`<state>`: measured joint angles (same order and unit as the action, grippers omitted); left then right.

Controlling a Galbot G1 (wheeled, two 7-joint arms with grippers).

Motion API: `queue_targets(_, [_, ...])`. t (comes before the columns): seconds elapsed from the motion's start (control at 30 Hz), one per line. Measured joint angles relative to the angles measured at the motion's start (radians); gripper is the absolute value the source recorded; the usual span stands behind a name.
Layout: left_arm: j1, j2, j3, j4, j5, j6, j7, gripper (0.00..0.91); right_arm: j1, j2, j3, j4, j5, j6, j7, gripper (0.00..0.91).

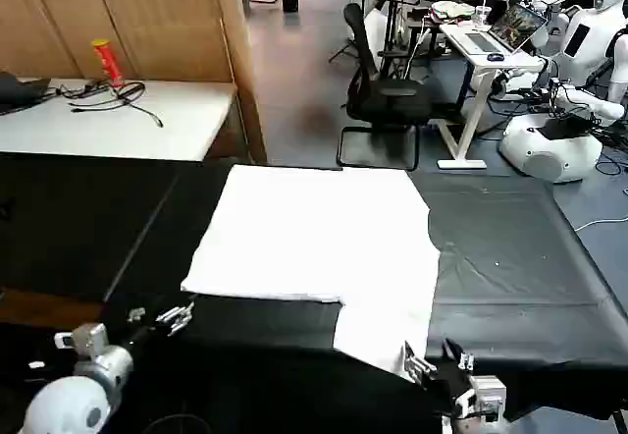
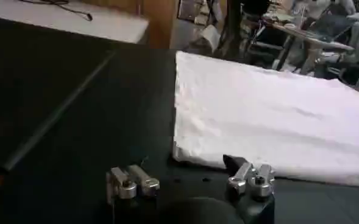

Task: Fold and organize the clothes.

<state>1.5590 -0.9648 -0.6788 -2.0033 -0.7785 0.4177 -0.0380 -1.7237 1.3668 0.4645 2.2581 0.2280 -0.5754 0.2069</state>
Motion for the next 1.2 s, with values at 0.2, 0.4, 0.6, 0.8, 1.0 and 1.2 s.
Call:
queue_targets(0.2, [-0.026,-0.010,0.019,0.023,0.016,0.002,0.021,0.234,0.004,0.007,-0.005,-0.011,-0.008,-0.007,0.009,0.673])
queue_targets(0.4, [-0.055,-0.021,0.029,0.067,0.011,-0.015,0.027,0.059,-0.002,0.008,-0.005,-0.013,-0.008,-0.011,0.006,0.322])
queue_targets(0.6, [-0.067,-0.012,0.029,0.114,0.006,-0.034,0.038,0.000,-0.007,0.001,0.005,-0.004,-0.001,-0.033,0.006,0.068])
queue_targets(0.8, [-0.051,-0.018,0.033,0.105,0.001,-0.038,0.055,0.000,-0.036,-0.023,0.037,0.044,0.041,-0.087,0.014,0.020])
queue_targets(1.0, [-0.016,-0.039,0.026,0.041,-0.001,-0.013,-0.002,0.000,-0.087,-0.057,0.081,0.112,0.064,-0.114,0.018,0.010])
queue_targets(1.2, [0.054,-0.069,0.016,-0.081,0.007,0.014,-0.068,0.000,-0.115,-0.083,0.118,0.158,0.083,-0.109,0.035,0.010])
